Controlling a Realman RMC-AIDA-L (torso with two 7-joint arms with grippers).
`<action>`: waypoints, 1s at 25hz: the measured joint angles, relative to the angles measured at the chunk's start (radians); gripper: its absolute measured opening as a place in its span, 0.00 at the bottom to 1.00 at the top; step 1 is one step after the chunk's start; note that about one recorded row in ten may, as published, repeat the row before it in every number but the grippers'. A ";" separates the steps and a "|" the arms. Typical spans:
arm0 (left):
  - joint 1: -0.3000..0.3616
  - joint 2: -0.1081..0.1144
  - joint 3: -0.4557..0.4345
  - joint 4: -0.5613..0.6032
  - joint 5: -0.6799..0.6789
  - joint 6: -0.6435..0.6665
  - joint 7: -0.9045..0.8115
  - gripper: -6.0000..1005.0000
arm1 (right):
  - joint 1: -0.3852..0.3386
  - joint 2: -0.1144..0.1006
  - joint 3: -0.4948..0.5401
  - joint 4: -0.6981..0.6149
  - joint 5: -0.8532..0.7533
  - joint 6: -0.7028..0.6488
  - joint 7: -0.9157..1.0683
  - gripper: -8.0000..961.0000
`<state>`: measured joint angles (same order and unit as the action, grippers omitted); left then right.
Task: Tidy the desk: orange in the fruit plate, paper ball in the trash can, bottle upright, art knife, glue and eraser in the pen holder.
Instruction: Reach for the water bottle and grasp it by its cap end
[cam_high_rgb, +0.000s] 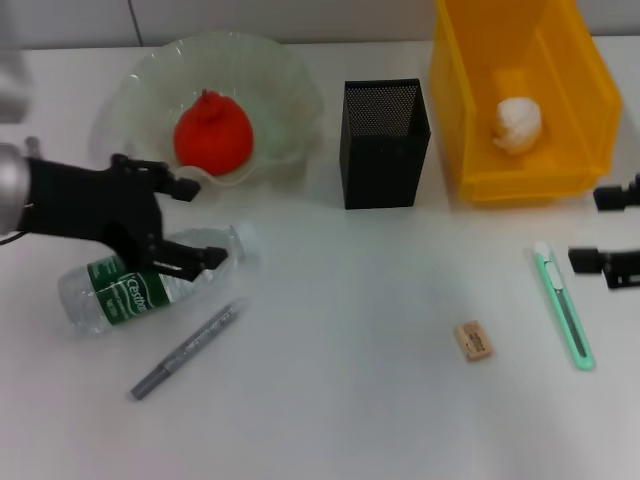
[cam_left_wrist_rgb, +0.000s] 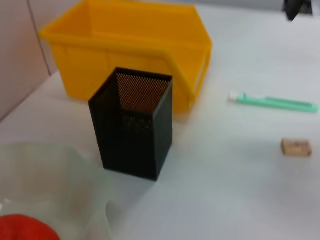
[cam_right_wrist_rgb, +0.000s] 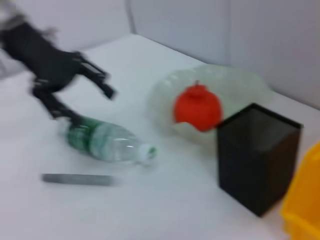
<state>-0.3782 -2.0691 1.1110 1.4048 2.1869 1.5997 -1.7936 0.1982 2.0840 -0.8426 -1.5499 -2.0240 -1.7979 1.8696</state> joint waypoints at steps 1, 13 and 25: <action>-0.013 0.000 0.034 0.012 0.028 -0.014 -0.025 0.86 | -0.006 0.000 0.012 0.022 0.010 -0.008 -0.030 0.85; -0.137 -0.004 0.438 -0.014 0.367 -0.237 -0.302 0.86 | -0.041 -0.003 0.043 0.189 0.069 -0.037 -0.199 0.85; -0.268 -0.009 0.534 -0.229 0.410 -0.316 -0.388 0.86 | -0.012 -0.004 0.036 0.220 0.066 -0.044 -0.204 0.84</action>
<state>-0.6458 -2.0785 1.6448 1.1760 2.5965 1.2842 -2.1817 0.1857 2.0797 -0.8069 -1.3303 -1.9584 -1.8422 1.6659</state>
